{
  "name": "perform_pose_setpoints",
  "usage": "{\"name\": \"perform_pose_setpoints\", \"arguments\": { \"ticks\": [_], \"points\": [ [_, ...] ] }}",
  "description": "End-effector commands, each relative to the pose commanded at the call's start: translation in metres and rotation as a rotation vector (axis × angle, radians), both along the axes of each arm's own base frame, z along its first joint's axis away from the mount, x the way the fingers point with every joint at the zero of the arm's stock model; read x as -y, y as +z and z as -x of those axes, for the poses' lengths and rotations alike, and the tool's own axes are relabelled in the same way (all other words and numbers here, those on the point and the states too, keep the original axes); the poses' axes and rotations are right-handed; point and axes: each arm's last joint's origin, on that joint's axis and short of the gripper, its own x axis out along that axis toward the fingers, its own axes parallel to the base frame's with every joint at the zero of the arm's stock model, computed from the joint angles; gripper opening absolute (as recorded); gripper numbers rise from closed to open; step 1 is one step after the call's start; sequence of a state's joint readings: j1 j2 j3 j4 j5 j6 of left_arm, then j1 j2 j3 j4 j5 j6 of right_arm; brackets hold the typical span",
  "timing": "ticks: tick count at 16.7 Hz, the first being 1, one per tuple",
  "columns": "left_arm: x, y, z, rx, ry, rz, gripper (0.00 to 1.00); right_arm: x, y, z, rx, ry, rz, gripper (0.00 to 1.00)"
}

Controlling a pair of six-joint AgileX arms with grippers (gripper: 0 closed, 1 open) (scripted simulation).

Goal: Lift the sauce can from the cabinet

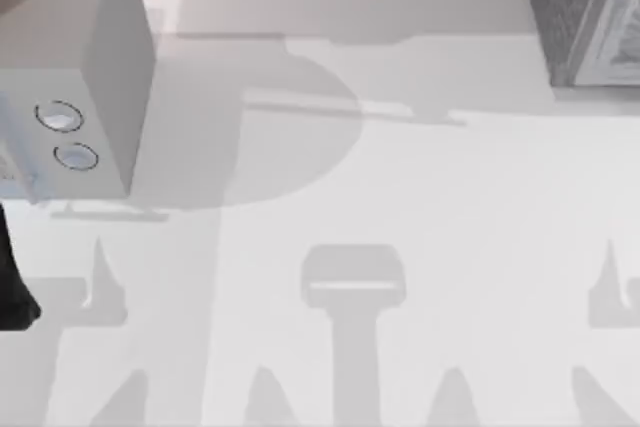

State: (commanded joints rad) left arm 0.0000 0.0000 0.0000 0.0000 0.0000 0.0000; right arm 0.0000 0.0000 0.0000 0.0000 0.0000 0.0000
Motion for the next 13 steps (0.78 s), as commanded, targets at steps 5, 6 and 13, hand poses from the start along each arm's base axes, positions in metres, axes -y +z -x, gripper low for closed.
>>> {"name": "perform_pose_setpoints", "arguments": {
  "ticks": [5, 6, 13],
  "points": [
    [0.000, 0.000, 0.000, 0.000, 0.000, 0.000, 1.00, -0.001, 0.016, 0.000, -0.012, 0.003, -0.001, 1.00],
    [0.000, 0.000, 0.000, 0.000, 0.000, 0.000, 1.00, -0.001, 0.026, -0.001, -0.019, 0.003, -0.001, 1.00],
    [0.000, 0.000, 0.000, 0.000, 0.000, 0.000, 1.00, -0.008, 0.161, -0.027, -0.040, -0.016, 0.004, 1.00]
  ]
}}
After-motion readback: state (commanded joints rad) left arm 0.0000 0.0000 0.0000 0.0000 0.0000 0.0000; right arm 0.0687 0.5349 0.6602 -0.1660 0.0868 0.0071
